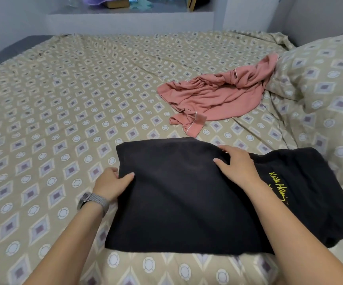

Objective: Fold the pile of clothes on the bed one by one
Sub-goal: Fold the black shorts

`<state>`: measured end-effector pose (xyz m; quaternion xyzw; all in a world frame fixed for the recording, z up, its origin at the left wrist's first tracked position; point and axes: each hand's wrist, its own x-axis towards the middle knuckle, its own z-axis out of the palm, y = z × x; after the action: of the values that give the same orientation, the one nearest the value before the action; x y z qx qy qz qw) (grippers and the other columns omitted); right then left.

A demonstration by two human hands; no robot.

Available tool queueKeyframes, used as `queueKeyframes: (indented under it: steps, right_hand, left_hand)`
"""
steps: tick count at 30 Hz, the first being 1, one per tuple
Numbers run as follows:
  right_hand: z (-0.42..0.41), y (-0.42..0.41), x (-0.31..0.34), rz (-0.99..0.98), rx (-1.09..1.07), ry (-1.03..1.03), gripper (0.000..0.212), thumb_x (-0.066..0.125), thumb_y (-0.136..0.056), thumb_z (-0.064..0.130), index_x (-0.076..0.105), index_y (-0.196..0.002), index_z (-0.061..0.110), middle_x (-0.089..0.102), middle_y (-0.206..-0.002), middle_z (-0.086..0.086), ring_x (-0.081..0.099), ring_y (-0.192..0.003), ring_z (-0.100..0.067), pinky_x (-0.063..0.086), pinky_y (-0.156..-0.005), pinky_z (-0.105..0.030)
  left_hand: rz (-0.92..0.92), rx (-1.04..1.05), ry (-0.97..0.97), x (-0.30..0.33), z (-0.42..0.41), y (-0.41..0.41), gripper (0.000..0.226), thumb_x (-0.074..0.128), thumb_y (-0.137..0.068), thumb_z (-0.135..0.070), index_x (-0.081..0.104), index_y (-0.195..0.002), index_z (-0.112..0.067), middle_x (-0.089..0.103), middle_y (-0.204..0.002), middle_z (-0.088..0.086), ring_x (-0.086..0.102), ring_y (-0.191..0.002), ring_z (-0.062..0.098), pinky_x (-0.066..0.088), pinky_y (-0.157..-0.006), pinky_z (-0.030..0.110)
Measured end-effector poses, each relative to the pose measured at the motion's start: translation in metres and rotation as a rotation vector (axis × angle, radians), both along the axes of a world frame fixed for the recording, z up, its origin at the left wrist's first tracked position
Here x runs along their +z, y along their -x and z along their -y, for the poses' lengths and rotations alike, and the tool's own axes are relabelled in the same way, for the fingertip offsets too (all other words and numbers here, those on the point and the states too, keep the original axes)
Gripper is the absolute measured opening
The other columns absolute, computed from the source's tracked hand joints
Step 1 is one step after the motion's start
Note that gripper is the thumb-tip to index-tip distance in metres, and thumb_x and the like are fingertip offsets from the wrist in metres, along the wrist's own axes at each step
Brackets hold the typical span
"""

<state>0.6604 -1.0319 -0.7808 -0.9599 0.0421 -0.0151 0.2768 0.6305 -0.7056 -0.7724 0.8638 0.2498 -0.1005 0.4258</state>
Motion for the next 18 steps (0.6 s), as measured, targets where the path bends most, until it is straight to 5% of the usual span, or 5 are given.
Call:
queueKeyframes:
  steps: [2,6,10,14,18]
  right_hand:
    - [-0.007,0.016,0.004,-0.124,0.141,0.108,0.064,0.059,-0.089,0.046,0.036,-0.146,0.030,0.047,-0.146,-0.002,0.039,-0.137,-0.030,0.034,-0.110,-0.051]
    - [-0.024,0.060,0.003,-0.383,0.260,0.372,0.062,0.031,-0.101,0.052,0.008,-0.155,0.034,-0.003,-0.164,-0.005,-0.005,-0.150,-0.029,0.000,-0.119,-0.053]
    - [-0.020,0.095,0.019,-0.358,0.242,0.295,0.050,0.037,-0.102,0.043,0.034,-0.150,0.027,0.028,-0.159,-0.002,0.023,-0.146,-0.025,0.017,-0.119,-0.042]
    - [-0.008,0.131,0.025,-0.362,0.223,0.094,0.047,0.048,-0.100,0.035,0.041,-0.146,0.027,0.038,-0.153,0.003,0.024,-0.147,-0.019,0.017,-0.120,-0.039]
    - [0.019,0.143,0.041,-0.061,-0.167,0.050,0.048,0.065,-0.087,0.029,0.054,-0.134,0.028,0.057,-0.133,0.007,0.047,-0.130,-0.023,0.027,-0.114,-0.049]
  left_hand:
    - [-0.070,-0.117,-0.066,0.003,-0.003,0.015,0.029,0.069,-0.085,-0.040,0.064,-0.087,-0.012,0.066,-0.086,-0.002,0.065,-0.096,0.024,0.046,-0.077,0.029]
    - [-0.214,-0.203,0.088,0.011,-0.002,0.049,0.034,0.072,-0.080,-0.049,0.066,-0.094,-0.018,0.070,-0.095,-0.001,0.067,-0.088,0.018,0.050,-0.073,0.028]
    - [-0.214,-0.162,0.336,0.014,0.006,0.079,0.040,0.079,-0.075,-0.045,0.070,-0.100,-0.015,0.074,-0.095,0.002,0.071,-0.088,0.020,0.057,-0.080,0.034]
    - [-0.027,-0.057,0.592,0.017,0.005,0.091,0.036,0.073,-0.084,-0.036,0.063,-0.116,-0.021,0.072,-0.110,0.001,0.070,-0.099,0.022,0.057,-0.080,0.037]
    - [0.061,0.029,0.574,0.023,0.001,0.097,0.032,0.069,-0.088,-0.017,0.060,-0.118,-0.012,0.071,-0.107,0.010,0.069,-0.093,0.028,0.055,-0.071,0.036]
